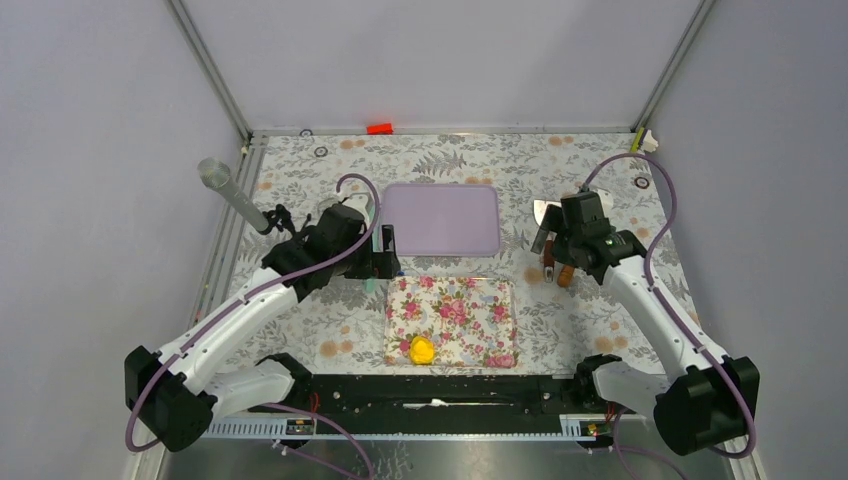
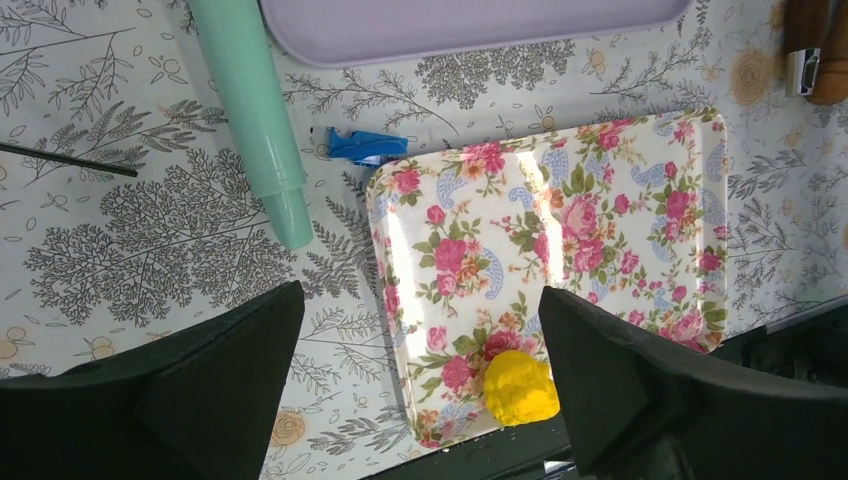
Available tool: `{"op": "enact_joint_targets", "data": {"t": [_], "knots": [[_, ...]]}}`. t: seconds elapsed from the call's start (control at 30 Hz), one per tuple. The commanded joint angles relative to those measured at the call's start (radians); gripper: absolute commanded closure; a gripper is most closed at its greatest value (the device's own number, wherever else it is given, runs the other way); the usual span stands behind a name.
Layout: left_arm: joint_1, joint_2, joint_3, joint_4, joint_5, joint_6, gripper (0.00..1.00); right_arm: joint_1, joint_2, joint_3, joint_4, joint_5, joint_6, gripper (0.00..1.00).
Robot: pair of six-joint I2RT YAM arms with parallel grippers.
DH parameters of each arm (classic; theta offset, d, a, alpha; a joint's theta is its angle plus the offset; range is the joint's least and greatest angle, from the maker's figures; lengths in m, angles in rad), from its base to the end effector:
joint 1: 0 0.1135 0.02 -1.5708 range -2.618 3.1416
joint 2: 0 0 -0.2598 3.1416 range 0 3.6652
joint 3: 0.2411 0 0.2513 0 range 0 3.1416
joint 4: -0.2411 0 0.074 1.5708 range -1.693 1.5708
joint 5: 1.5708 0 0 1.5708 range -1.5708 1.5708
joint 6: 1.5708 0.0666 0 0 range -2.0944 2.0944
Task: Roll out the dumpling wrappers from the dough
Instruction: Pick up the rolling pin from the center of the board.
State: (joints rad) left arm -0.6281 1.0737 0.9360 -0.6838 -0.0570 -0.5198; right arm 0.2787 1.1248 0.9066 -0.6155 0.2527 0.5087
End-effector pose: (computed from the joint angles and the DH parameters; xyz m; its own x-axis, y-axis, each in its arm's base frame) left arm 0.1978 -0.1390 0.2649 -0.7900 -0.0392 -0.6119 0.1877 0.9346 -0.3021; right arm 0.2471 0.0534 0.2511 -0.6728 0.2980 -0.6772 0.2552 0.9526 0.1657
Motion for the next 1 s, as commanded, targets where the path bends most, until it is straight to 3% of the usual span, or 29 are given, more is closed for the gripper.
{"op": "enact_joint_targets", "data": {"t": [0.0,0.23,0.47,0.73,0.83,0.97], "knots": [[0.006,0.007,0.07,0.056,-0.02,0.005,0.01,0.002,-0.05,-0.015,0.034,0.039,-0.015,0.01],[0.005,0.026,0.138,0.041,-0.067,-0.035,0.01,0.002,-0.079,-0.054,0.063,0.004,-0.014,0.01],[0.005,-0.01,0.102,0.127,0.109,0.017,0.01,0.002,-0.053,-0.101,0.097,0.031,-0.005,0.0],[0.005,-0.001,0.092,0.149,0.163,0.029,0.01,-0.001,0.065,-0.116,0.142,0.074,-0.036,0.02],[0.006,0.003,0.096,0.143,0.168,0.028,0.01,-0.059,0.129,-0.11,0.167,0.057,-0.014,0.07],[0.005,0.0,0.092,0.144,0.173,0.017,0.01,-0.182,0.198,-0.101,0.219,-0.04,-0.031,0.23]]}}
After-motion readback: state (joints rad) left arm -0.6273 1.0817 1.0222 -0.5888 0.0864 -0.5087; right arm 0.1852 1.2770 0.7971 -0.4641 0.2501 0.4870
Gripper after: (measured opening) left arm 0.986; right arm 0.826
